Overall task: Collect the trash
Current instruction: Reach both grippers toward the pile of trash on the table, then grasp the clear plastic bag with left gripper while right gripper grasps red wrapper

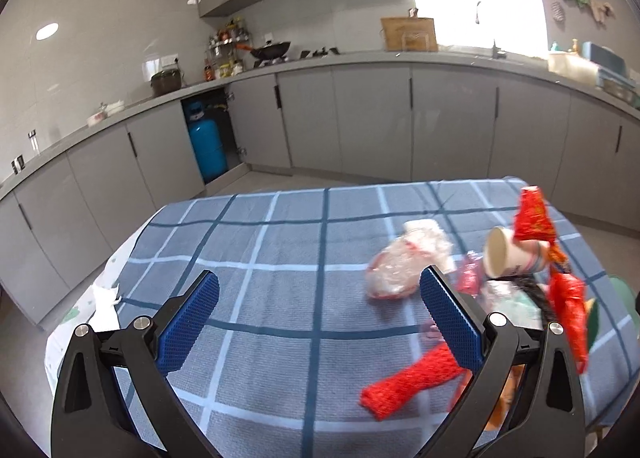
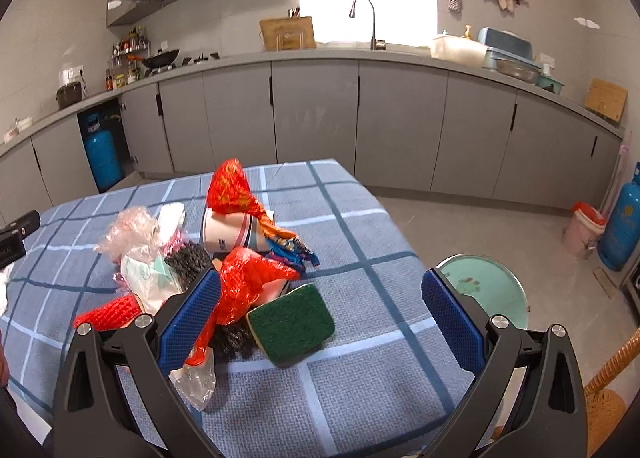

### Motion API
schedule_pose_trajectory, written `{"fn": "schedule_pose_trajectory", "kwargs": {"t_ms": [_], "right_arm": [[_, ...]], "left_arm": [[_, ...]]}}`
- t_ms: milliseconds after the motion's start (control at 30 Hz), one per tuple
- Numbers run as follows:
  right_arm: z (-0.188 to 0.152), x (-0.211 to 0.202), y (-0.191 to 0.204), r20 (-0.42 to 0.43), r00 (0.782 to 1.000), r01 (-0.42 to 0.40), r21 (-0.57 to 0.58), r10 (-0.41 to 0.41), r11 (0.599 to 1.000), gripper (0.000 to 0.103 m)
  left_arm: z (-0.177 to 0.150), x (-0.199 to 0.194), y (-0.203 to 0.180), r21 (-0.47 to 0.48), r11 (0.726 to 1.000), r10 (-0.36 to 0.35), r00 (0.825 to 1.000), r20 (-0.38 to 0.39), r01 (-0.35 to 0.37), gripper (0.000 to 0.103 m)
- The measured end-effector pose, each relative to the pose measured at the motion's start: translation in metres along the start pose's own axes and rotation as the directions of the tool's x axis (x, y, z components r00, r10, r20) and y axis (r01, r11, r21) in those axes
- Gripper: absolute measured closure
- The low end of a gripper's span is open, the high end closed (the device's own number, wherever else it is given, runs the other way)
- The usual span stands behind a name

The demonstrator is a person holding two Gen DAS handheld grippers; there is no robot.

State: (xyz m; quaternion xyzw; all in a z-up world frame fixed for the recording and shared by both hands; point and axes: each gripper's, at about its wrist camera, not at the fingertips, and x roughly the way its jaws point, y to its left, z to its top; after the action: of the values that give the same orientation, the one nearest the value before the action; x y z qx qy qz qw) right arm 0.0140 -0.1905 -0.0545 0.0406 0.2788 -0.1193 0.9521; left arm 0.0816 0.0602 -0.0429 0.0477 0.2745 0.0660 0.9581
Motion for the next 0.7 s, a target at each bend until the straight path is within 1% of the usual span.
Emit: {"fn": "schedule_pose_trajectory", "kwargs": {"t_ms": [167,300,467,600,700], "right_arm": [[0.004,0.018,0.005,-0.019,1.0,-0.017,-0.015,0.016,1.0,0.005],[0.012,0.036,0.008,-0.039,0.999,-0.026,-0.033,0.025,0.999,0.005],[0.026,0.061,0.01,-0.054,0.998,-0.038,-0.046,0.035,0.998,0.005],[0.037,0.08,0.013,-0.067,0.997,-0.046,-0.068,0.041,0.997,0.005],[0.044,0.093,0.016,-0.072,0.997,-0.043,-0.089,0.037,0.995,0.005]], "left_arm": [[-0.005,0.027,0.01,-0.01,1.0,0.015,0.998,-0.059,-0.016,0.004],[0.001,0.045,0.004,-0.001,1.0,-0.008,0.996,-0.086,0.008,0.004],[0.014,0.066,-0.025,0.06,0.997,-0.042,0.995,-0.091,0.048,0.004],[0.019,0.089,-0.05,0.12,0.989,-0.076,0.99,-0.121,0.09,0.004],[0.017,0.103,-0.065,0.14,0.98,-0.119,0.98,-0.161,0.142,0.004]]}}
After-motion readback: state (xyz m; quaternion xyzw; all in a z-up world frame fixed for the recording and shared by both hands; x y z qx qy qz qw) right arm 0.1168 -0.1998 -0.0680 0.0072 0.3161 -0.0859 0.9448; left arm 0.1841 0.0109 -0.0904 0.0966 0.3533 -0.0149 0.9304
